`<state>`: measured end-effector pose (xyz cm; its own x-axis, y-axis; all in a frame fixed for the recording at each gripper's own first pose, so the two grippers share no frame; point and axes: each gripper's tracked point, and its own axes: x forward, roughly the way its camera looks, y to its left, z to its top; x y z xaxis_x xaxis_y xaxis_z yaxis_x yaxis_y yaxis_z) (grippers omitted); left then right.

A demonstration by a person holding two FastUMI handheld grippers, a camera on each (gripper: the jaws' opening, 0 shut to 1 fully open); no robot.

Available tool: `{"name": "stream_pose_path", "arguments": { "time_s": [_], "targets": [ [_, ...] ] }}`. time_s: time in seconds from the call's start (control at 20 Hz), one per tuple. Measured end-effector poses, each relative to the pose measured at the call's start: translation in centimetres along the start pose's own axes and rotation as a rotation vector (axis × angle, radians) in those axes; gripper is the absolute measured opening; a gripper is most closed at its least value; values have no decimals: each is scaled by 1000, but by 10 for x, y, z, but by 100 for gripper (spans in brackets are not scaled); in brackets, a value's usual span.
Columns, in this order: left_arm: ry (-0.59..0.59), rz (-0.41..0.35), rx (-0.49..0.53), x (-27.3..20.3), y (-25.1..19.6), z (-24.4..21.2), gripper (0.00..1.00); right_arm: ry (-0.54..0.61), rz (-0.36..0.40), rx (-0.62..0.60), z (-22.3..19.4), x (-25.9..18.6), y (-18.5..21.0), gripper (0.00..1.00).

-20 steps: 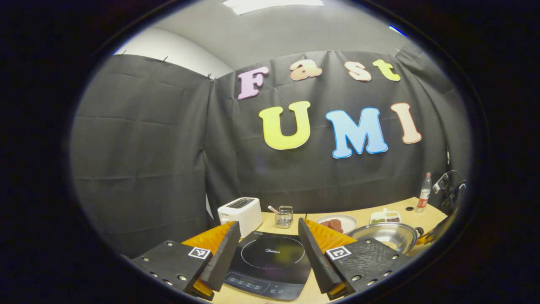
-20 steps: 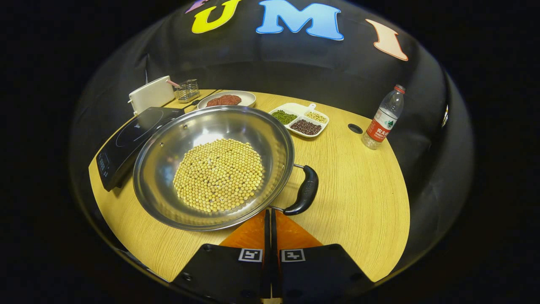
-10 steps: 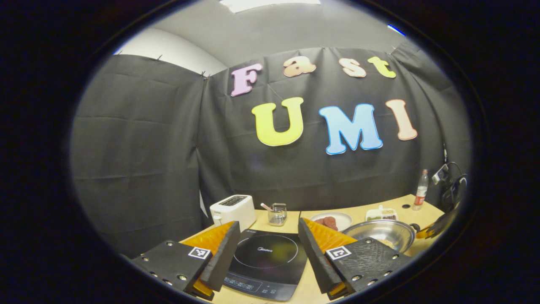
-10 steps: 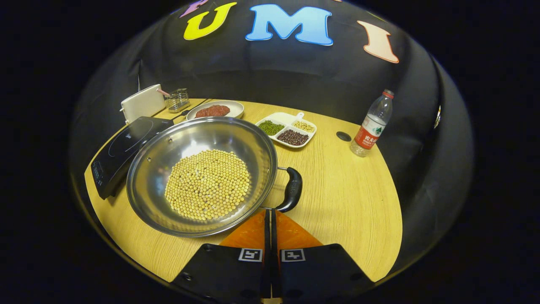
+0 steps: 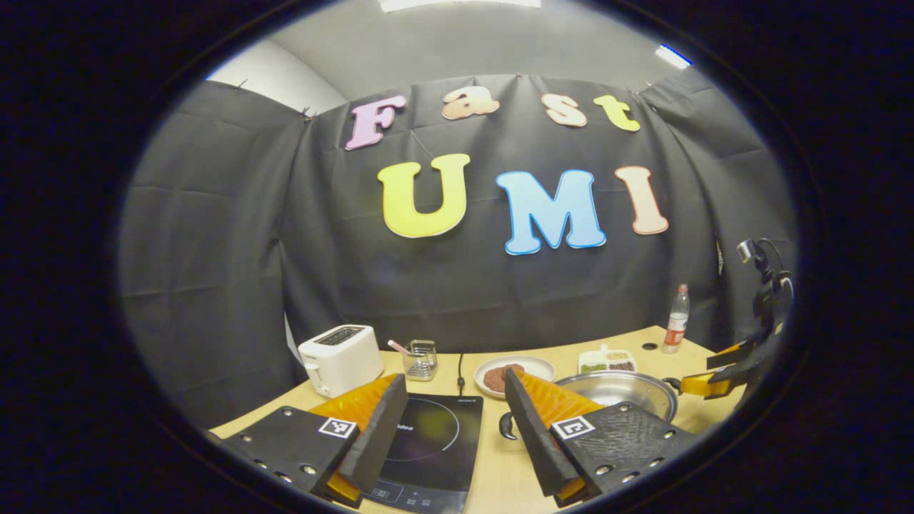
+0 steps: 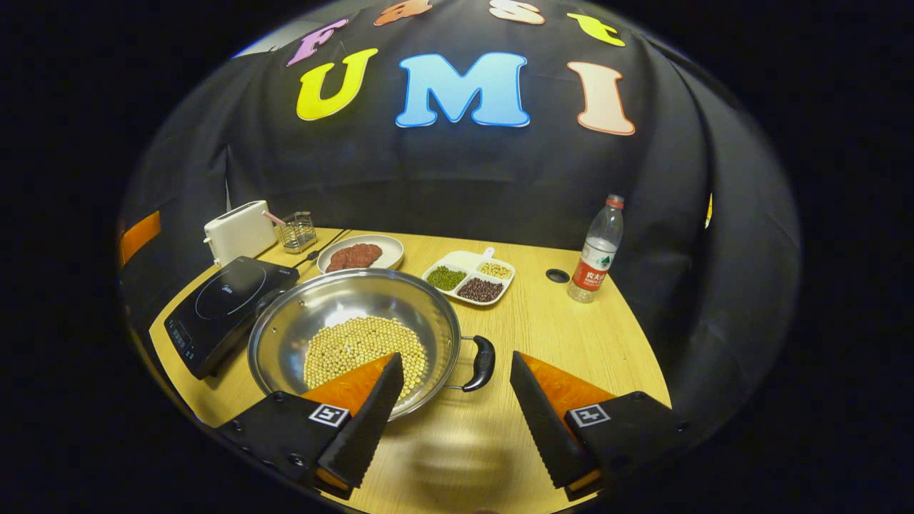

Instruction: First push the handle of the pot to place it horizontally, then grasp the pot with both hands and set it on the induction cooktop.

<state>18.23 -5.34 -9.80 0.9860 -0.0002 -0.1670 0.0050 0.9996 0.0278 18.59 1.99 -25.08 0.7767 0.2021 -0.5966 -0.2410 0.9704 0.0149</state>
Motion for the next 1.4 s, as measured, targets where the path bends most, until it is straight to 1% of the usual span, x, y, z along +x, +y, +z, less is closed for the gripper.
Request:
{"name": "stream_pose_path", "arguments": {
  "time_s": [0.15, 0.4, 0.55, 0.75, 0.8, 0.9, 1.0, 1.05, 1.1, 1.15, 1.2, 1.3, 1.35, 1.4],
  "targets": [
    [13, -33, -9, 20, -10, -6, 82, -39, -18, -1, 7, -1, 0, 97],
    [37, -93, -11, 55, -30, -17, 82, -41, -45, 30, 8, 7, -6, 98],
    [77, -130, -21, 75, -41, -34, 84, -39, -56, 44, 7, 14, -9, 97],
    [140, -171, -25, 95, -58, -62, 84, -31, -62, 48, 5, 25, -10, 97],
    [155, -179, -20, 99, -62, -69, 82, -28, -62, 49, 4, 28, -10, 97],
    [187, -196, -18, 107, -69, -84, 82, -17, -60, 58, 1, 35, -10, 98],
    [219, -210, -22, 115, -76, -98, 82, -6, -58, 74, -1, 43, -9, 97],
    [232, -214, -23, 120, -79, -106, 84, -1, -57, 81, -3, 47, -9, 98],
    [247, -218, -25, 123, -83, -114, 84, 6, -57, 85, -5, 50, -10, 98],
    [262, -221, -27, 126, -85, -120, 82, 13, -57, 90, -7, 53, -10, 98],
    [276, -223, -28, 129, -86, -125, 84, 19, -55, 95, -8, 56, -10, 98],
    [302, -223, -27, 135, -88, -137, 84, 37, -56, 105, -14, 63, -10, 98],
    [314, -223, -25, 138, -88, -142, 82, 44, -56, 111, -16, 64, -11, 98],
    [326, -223, -23, 139, -89, -147, 84, 51, -55, 118, -19, 67, -11, 98]
  ]
}}
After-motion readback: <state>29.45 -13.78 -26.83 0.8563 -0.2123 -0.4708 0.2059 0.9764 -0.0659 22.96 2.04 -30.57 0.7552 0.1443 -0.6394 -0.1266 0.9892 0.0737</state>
